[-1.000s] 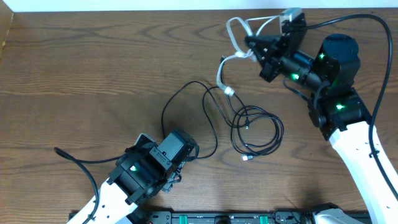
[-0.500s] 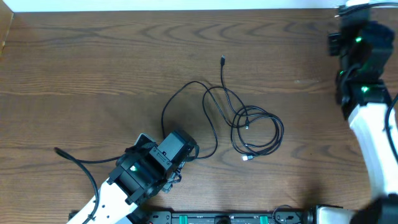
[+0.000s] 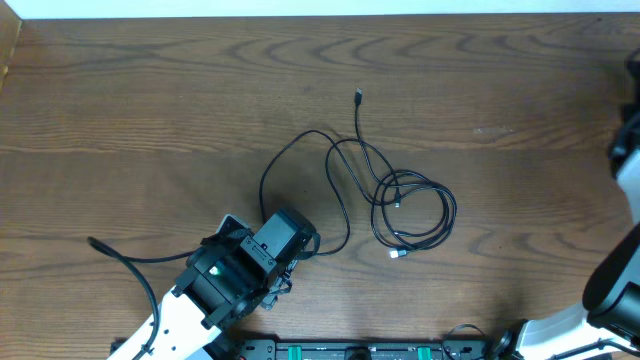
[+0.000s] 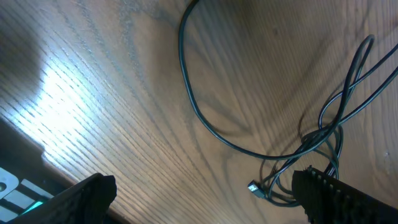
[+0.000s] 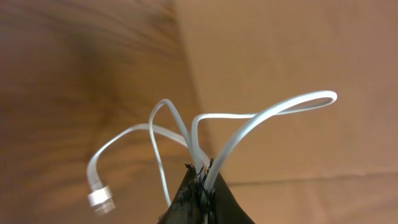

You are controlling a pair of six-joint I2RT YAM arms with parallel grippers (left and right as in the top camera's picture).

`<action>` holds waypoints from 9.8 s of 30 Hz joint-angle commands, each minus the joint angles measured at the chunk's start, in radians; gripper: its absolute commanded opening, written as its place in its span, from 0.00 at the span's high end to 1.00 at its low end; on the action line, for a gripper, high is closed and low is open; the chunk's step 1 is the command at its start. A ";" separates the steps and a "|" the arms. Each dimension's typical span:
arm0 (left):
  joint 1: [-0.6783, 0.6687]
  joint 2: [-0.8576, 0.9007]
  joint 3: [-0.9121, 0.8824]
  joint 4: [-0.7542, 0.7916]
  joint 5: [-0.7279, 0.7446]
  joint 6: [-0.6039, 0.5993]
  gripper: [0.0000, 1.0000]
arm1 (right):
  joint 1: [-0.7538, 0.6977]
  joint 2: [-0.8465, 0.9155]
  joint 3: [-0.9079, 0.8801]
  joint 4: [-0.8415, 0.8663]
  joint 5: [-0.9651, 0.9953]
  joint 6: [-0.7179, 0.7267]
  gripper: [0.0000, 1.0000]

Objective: Untangle cables

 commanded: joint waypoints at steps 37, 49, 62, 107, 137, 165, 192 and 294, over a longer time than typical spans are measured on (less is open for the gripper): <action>0.005 -0.006 0.017 -0.007 -0.017 0.010 0.04 | -0.427 0.156 0.011 -0.007 -0.406 0.344 0.42; 0.005 -0.006 0.017 -0.007 -0.017 0.010 0.04 | -0.389 0.013 0.011 0.024 -0.690 0.490 0.01; 0.005 -0.006 0.017 -0.007 -0.017 0.010 0.04 | -0.154 -0.295 0.011 0.053 -0.853 0.721 0.01; 0.005 -0.006 0.017 -0.007 -0.017 0.010 0.04 | -0.559 0.272 0.011 -0.068 -0.723 0.303 0.53; 0.005 -0.006 0.017 -0.007 -0.017 0.010 0.04 | -0.427 -0.133 0.011 -0.335 -0.888 0.350 0.99; 0.005 -0.006 0.017 -0.007 -0.017 0.010 0.05 | -0.419 -0.114 0.011 -0.341 -0.869 0.405 0.01; 0.005 -0.006 0.017 -0.007 -0.017 0.010 0.04 | 0.193 -0.192 0.011 -0.521 -0.938 0.820 0.01; 0.005 -0.006 0.017 0.009 -0.096 -0.005 0.04 | 0.751 -0.475 0.045 -1.053 -0.713 0.983 0.50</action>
